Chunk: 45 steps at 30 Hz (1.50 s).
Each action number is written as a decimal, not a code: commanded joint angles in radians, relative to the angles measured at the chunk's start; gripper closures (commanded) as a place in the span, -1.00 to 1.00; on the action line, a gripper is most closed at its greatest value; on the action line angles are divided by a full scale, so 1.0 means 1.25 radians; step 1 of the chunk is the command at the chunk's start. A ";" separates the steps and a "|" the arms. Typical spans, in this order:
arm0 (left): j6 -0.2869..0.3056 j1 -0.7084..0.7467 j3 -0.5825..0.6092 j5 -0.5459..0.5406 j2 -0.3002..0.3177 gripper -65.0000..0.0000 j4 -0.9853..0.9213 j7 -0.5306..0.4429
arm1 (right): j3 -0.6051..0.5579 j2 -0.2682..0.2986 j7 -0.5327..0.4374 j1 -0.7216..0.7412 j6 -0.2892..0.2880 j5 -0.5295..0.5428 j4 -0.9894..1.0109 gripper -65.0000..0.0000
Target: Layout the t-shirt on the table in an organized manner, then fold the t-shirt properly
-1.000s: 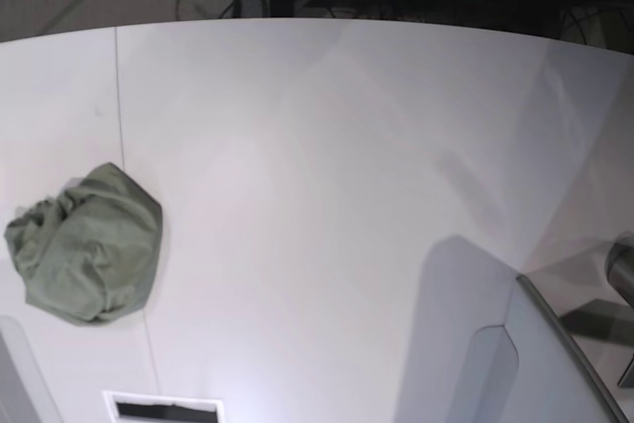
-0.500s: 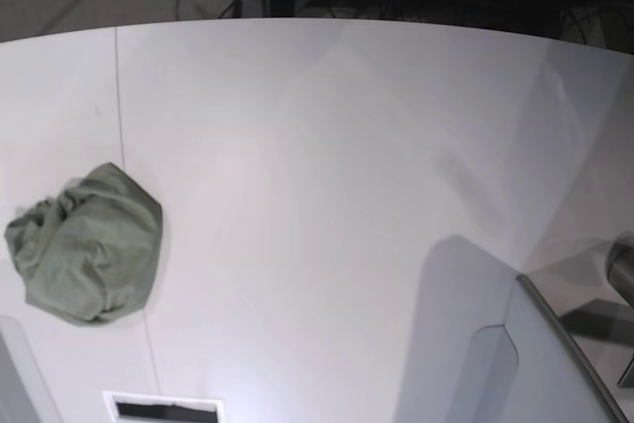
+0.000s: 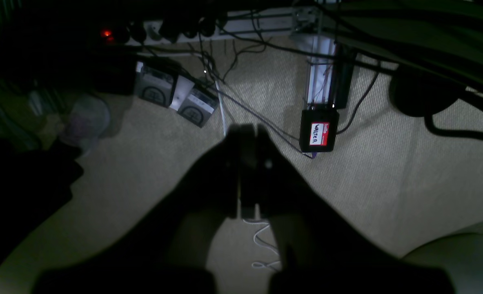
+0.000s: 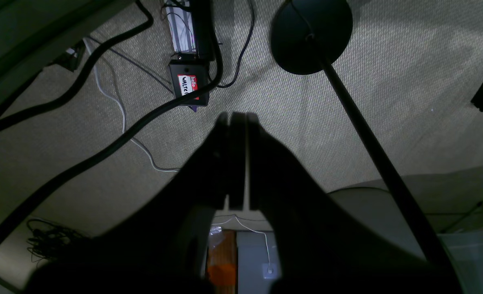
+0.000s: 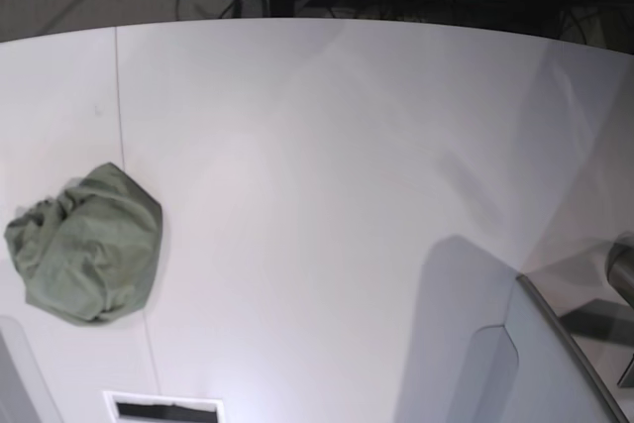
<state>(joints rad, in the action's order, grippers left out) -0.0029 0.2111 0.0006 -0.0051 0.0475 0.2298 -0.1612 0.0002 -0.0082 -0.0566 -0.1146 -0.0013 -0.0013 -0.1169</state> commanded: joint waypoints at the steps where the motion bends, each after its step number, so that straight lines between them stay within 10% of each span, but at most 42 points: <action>1: -0.002 0.007 0.000 -0.001 0.002 1.00 0.001 -0.003 | 0.002 0.002 -0.001 -0.005 -0.004 0.000 0.000 1.00; 13: -0.002 0.081 -0.001 -0.001 0.003 1.00 0.114 -0.005 | 0.003 0.002 0.009 -0.045 -0.001 0.002 -0.063 1.00; 31: -0.002 0.441 -0.001 -0.001 0.077 1.00 0.821 0.003 | 0.164 0.001 0.425 -0.447 0.000 -0.002 -1.106 1.00; 41: -0.002 0.427 0.021 -0.003 0.077 1.00 1.345 0.391 | 0.278 0.003 0.563 -0.302 -0.007 -0.002 -1.418 0.97; 45: -0.002 0.314 0.066 -0.003 0.068 1.00 1.357 0.493 | 0.307 0.034 0.666 -0.143 -0.078 -0.002 -1.417 0.53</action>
<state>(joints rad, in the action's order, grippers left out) 0.0002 0.5926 0.0860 -0.0086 0.1326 1.9083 0.4770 0.3721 0.0166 0.7971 -0.2939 -0.1146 0.0086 -1.8690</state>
